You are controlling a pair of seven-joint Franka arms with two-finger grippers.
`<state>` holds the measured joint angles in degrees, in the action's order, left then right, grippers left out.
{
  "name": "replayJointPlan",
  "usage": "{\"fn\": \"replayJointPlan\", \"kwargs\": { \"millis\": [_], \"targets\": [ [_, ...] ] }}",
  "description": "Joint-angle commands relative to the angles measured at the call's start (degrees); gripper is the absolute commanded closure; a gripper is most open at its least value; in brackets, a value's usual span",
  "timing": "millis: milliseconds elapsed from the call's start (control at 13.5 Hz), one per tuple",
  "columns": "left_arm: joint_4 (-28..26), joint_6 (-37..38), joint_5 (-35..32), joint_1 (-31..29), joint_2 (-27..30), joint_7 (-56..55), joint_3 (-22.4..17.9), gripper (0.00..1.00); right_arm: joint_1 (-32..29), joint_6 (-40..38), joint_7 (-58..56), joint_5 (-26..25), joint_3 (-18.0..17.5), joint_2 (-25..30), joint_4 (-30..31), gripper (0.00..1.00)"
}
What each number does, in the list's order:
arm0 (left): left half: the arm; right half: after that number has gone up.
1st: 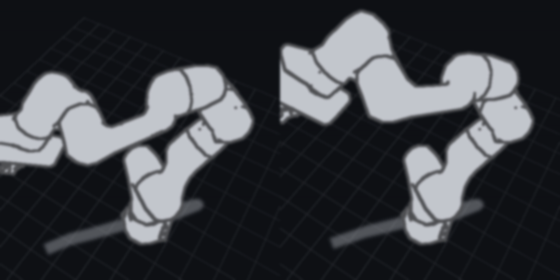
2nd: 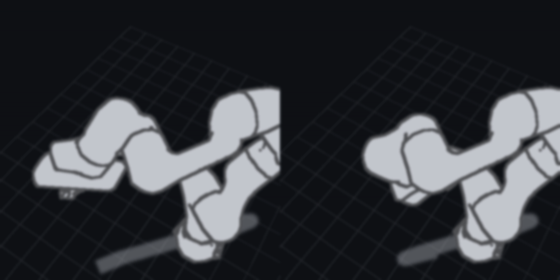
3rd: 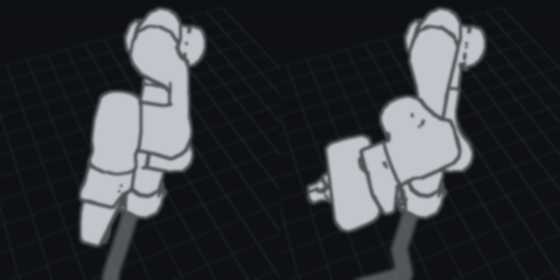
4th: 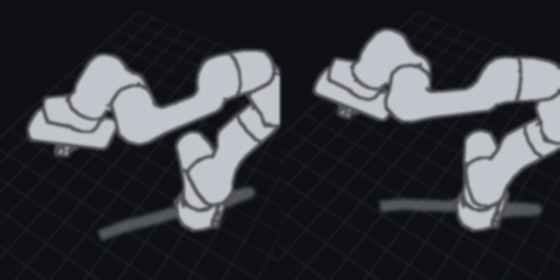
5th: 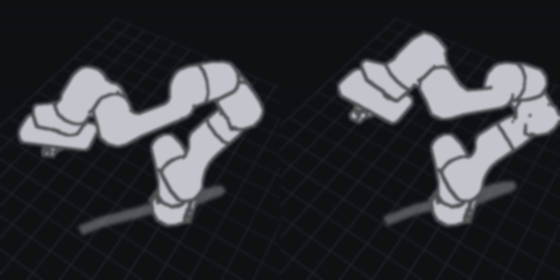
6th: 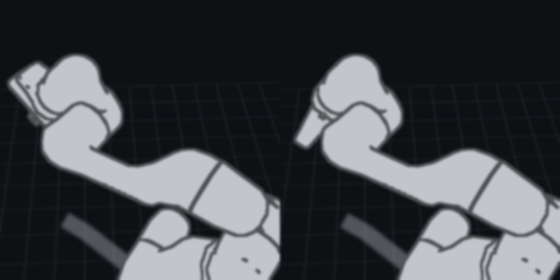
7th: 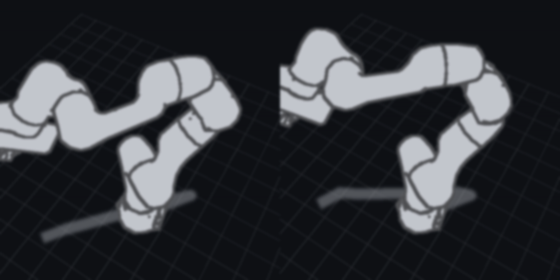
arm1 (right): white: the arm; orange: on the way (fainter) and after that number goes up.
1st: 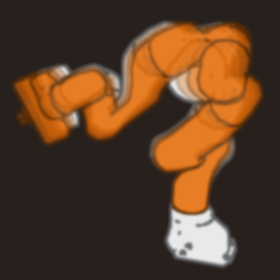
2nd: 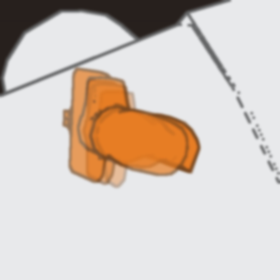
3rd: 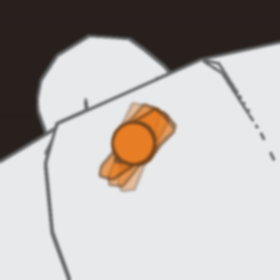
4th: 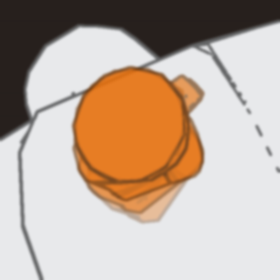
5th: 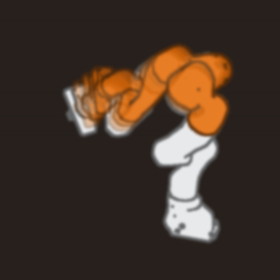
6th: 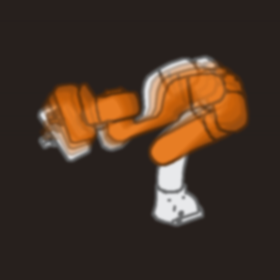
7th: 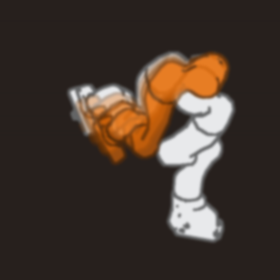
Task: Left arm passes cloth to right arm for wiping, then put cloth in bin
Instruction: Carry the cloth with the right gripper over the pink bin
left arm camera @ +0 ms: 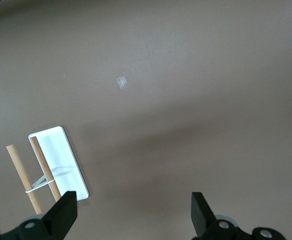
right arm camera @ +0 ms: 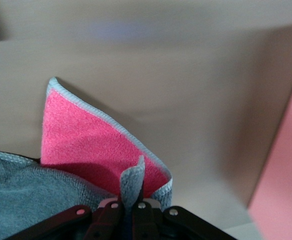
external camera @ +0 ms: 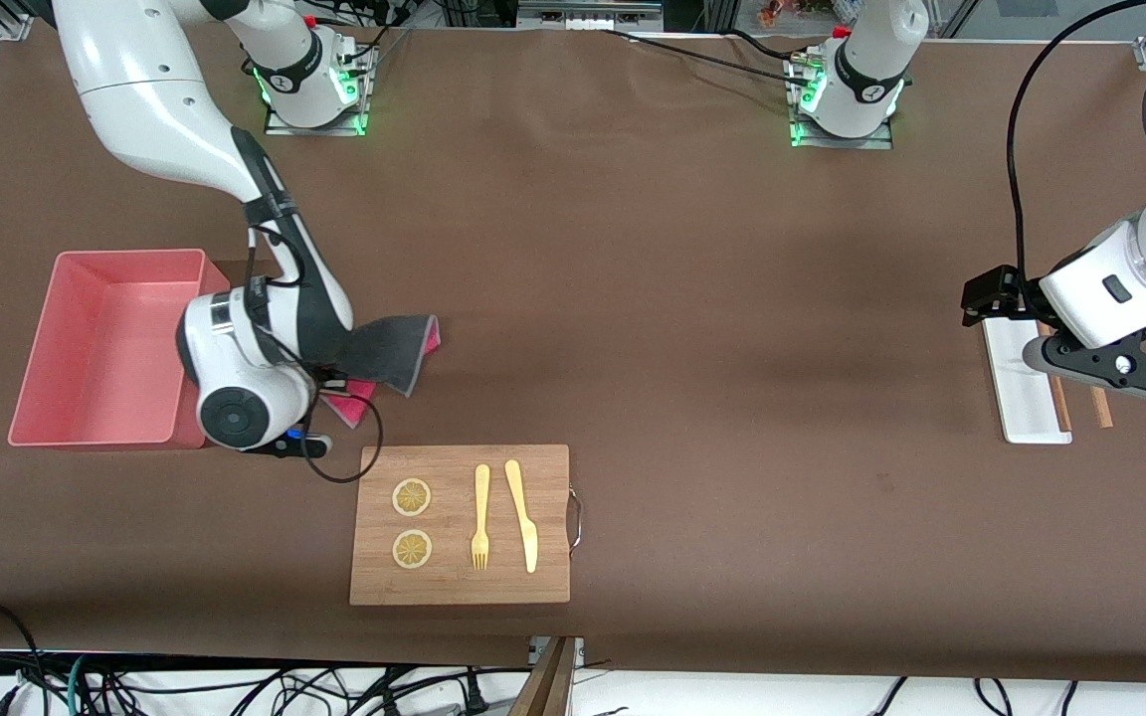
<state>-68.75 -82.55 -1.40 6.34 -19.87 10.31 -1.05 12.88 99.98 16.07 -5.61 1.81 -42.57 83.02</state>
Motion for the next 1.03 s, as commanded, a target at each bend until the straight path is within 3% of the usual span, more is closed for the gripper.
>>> {"fn": "replayJointPlan", "kwargs": {
  "millis": [0, 148, 296, 591, 739, 960],
  "targets": [
    [-1.3, 0.9, 1.0, -0.7, 0.9, 0.3, -0.2, 0.00, 0.3, -1.4, -7.3, -0.8, 3.4, 0.8, -0.6, 1.00],
    [-7.8, -0.8, 1.4, -3.1, 4.9, 0.3, 0.1, 0.00, 0.0, -1.5, -10.7, -0.6, 4.2, 1.9, -1.0, 1.00],
    [-18.4, -8.2, 2.5, -4.3, 11.1, 0.5, 0.1, 0.00, -0.1, -4.8, -10.0, -0.3, 3.4, 2.9, -2.4, 1.00],
    [-34.7, -17.6, 1.8, -4.2, 21.6, 0.6, 1.2, 0.00, -0.1, -18.5, -10.3, -0.1, 2.1, 2.9, -14.3, 1.00],
    [-35.1, -17.0, 1.8, -4.3, 22.7, 0.3, 2.7, 0.00, -0.1, -25.2, -10.8, 0.0, 2.2, 2.9, -19.8, 1.00],
    [-30.6, -12.0, 1.8, -4.2, 22.1, -0.6, 3.2, 0.00, -1.3, -33.9, -16.5, -0.5, 3.0, 4.1, -26.0, 1.00]
  ]
}}
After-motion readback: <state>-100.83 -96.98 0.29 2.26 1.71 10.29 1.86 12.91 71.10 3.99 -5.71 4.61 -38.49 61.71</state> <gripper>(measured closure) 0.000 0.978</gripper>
